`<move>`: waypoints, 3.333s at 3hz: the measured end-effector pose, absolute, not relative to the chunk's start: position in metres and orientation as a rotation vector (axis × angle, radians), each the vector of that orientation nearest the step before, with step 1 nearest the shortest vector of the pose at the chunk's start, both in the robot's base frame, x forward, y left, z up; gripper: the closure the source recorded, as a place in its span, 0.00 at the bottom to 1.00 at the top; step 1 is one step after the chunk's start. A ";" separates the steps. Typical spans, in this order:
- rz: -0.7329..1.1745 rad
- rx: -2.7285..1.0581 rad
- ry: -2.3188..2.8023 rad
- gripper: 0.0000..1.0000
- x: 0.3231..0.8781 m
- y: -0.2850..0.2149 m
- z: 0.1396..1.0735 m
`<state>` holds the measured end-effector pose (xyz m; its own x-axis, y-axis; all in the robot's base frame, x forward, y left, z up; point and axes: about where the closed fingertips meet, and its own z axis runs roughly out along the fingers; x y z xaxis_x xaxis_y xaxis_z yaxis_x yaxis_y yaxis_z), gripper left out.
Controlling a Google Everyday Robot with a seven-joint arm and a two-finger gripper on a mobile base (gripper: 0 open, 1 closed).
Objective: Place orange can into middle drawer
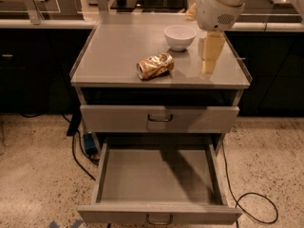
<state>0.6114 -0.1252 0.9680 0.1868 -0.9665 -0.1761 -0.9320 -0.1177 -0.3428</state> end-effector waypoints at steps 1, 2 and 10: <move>-0.094 -2.181 1.649 0.00 0.642 -0.085 0.966; -0.062 -2.241 1.550 0.00 0.662 -0.049 0.955; 0.067 -2.259 1.737 0.40 0.731 -0.047 0.824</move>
Offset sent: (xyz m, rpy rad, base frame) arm 0.0692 0.1150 -0.0223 0.0230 0.0097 0.3096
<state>0.7308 -0.0472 0.8240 0.2721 -0.9387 -0.2116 -0.9522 -0.2310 -0.1998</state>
